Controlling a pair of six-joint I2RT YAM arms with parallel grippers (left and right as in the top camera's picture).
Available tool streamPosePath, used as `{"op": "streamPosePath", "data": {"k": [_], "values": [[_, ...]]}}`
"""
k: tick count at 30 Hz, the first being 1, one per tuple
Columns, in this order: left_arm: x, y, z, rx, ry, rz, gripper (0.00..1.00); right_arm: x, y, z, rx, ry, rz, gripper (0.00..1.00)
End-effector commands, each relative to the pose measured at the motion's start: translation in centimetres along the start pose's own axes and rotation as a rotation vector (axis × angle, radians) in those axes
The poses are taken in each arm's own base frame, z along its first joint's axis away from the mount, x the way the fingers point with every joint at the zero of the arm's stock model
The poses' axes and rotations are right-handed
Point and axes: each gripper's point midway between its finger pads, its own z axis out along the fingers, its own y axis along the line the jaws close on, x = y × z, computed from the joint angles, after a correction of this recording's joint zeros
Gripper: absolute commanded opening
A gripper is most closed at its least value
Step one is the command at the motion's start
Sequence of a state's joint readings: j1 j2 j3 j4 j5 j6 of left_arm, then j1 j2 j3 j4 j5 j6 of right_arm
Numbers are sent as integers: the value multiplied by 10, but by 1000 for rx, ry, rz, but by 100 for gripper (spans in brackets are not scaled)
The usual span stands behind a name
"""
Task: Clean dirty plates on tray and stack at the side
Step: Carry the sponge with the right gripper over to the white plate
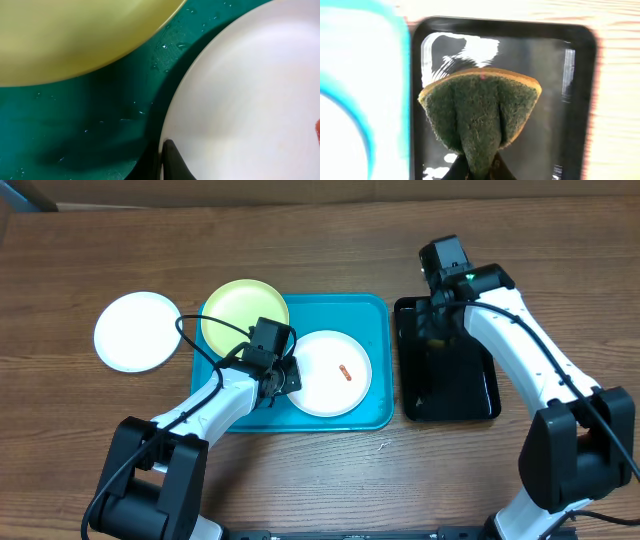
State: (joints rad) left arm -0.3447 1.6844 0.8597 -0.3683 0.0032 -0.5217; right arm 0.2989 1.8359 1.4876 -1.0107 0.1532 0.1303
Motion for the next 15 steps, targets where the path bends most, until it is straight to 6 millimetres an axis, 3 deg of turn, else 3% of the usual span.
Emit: {"op": "streamPosePath", "data": {"k": [1,7,15], "values": [[4,2,3,-9,10,7,4,0,53,-15,-178,-14,-64,4],[2,2,3,-9,5,7,5,16,109,-14,-212,-43,-200,4],[3,2,3,-11,8,7,6,34,124,28,-92,-93,-283,4]]}}
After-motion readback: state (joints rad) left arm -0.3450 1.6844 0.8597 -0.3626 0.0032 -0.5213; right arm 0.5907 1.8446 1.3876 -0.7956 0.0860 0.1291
